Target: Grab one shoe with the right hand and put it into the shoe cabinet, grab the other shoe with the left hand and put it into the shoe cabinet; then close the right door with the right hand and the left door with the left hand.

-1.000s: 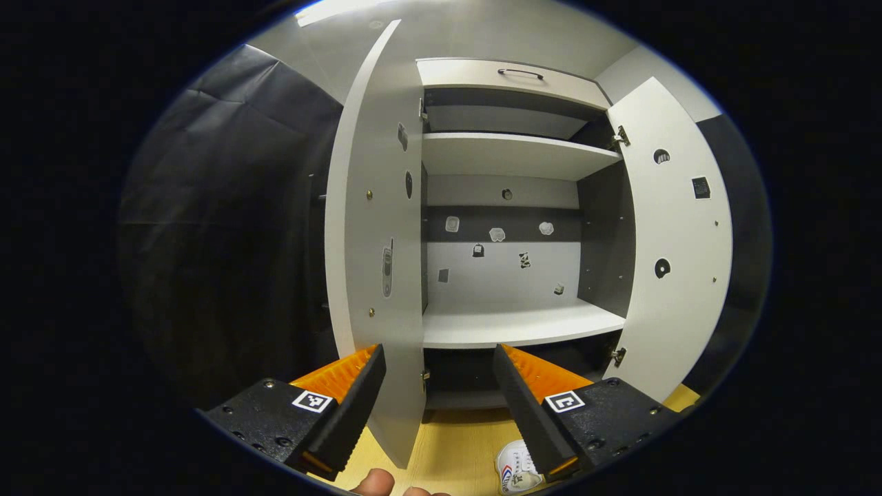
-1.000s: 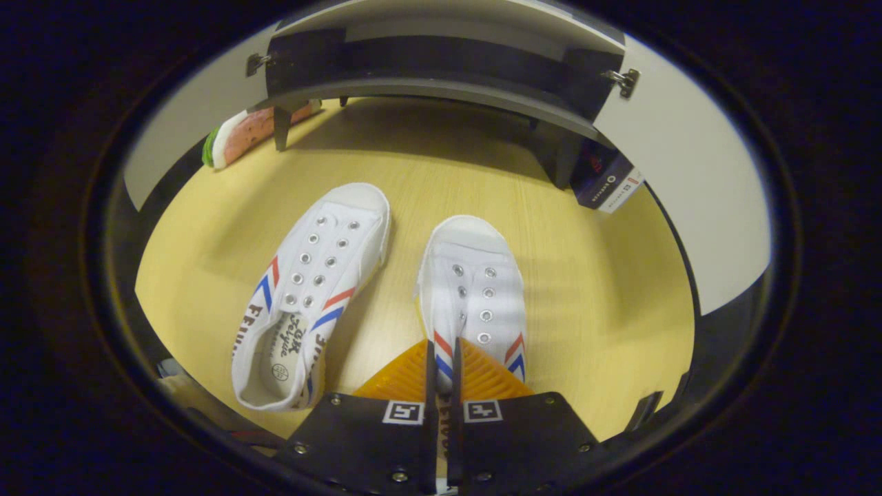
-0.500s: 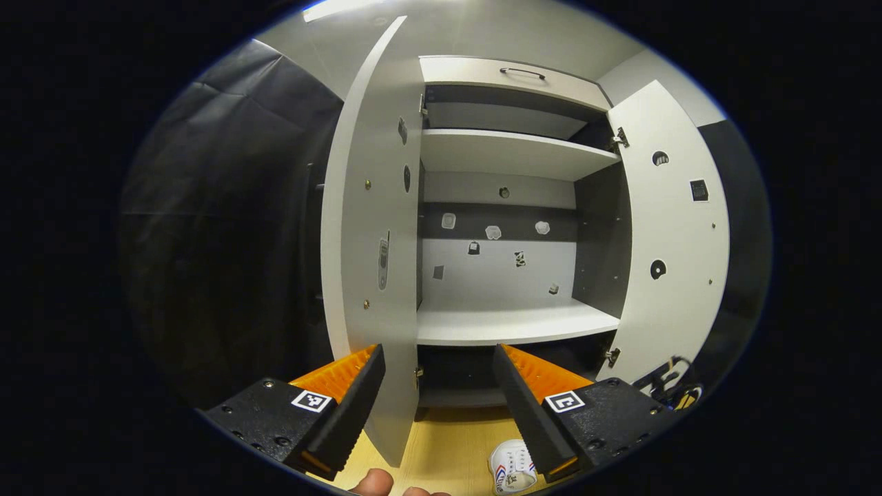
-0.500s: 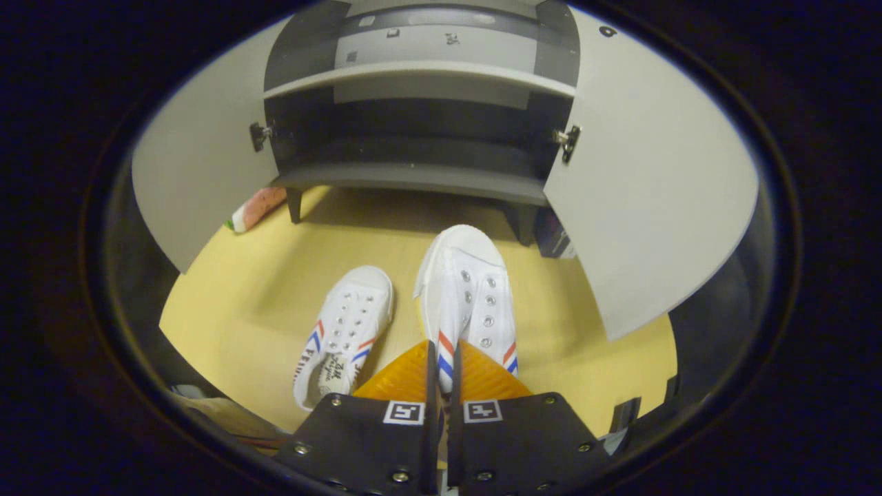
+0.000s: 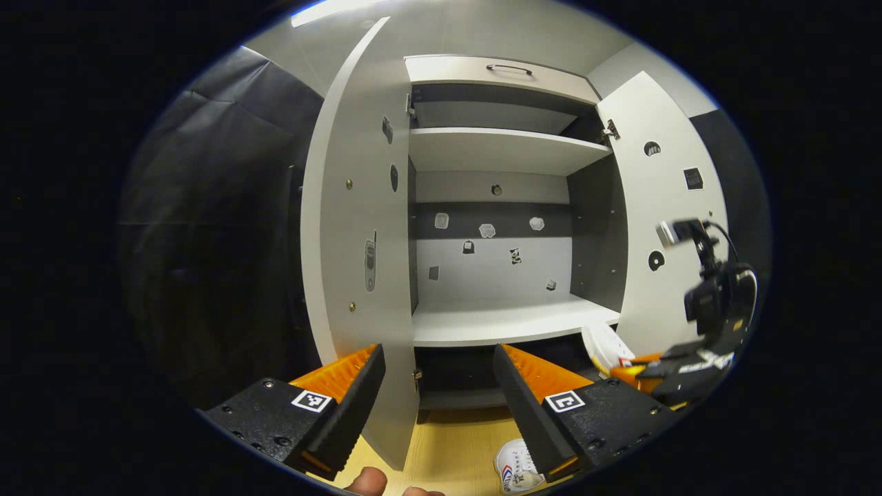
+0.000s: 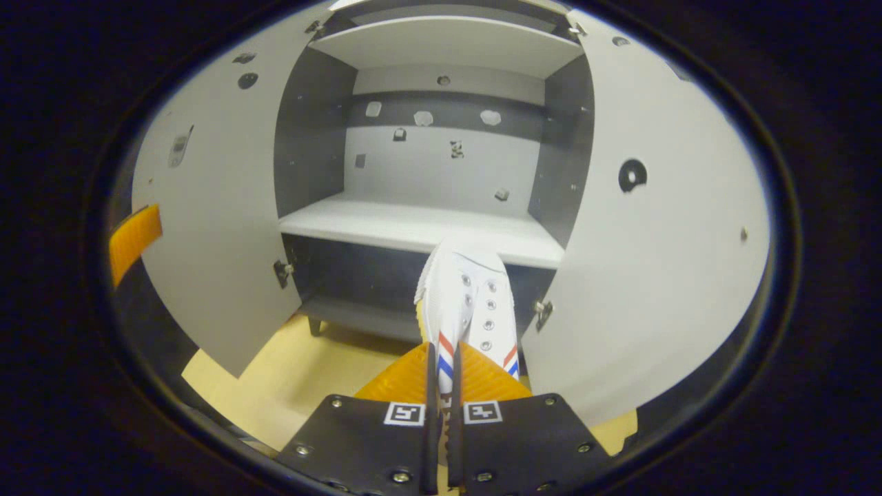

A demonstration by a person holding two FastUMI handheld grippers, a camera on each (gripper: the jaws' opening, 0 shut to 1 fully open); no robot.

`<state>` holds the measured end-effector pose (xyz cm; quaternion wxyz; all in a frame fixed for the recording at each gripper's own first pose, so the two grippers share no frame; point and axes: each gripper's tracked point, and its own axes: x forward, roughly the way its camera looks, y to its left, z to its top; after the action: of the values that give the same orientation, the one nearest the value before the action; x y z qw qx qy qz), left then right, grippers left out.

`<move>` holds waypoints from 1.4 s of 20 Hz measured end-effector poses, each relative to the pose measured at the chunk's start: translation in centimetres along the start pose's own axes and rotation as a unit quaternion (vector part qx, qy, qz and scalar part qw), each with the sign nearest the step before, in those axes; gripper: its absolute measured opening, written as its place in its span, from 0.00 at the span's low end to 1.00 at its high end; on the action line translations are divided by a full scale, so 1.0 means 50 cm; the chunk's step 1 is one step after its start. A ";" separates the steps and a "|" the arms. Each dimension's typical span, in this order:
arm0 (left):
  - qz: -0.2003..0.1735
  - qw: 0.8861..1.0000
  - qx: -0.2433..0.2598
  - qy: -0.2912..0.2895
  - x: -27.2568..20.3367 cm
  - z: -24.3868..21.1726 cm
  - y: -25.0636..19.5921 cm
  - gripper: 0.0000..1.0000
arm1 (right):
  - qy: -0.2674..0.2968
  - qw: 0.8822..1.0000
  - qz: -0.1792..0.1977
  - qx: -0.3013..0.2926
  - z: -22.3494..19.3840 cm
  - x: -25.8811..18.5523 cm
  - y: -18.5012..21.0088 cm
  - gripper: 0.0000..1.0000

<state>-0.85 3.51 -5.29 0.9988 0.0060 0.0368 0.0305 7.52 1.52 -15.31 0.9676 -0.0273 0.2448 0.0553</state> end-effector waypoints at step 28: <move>-0.005 0.999 0.007 0.043 0.055 -0.058 -0.018 0.97 | 0.006 0.998 -0.062 -0.014 0.260 0.501 -0.100 0.17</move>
<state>1.72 2.80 -8.40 0.9964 0.0111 0.0798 0.0253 36.12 -0.06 -15.71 0.9671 -0.0560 0.2481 -0.0021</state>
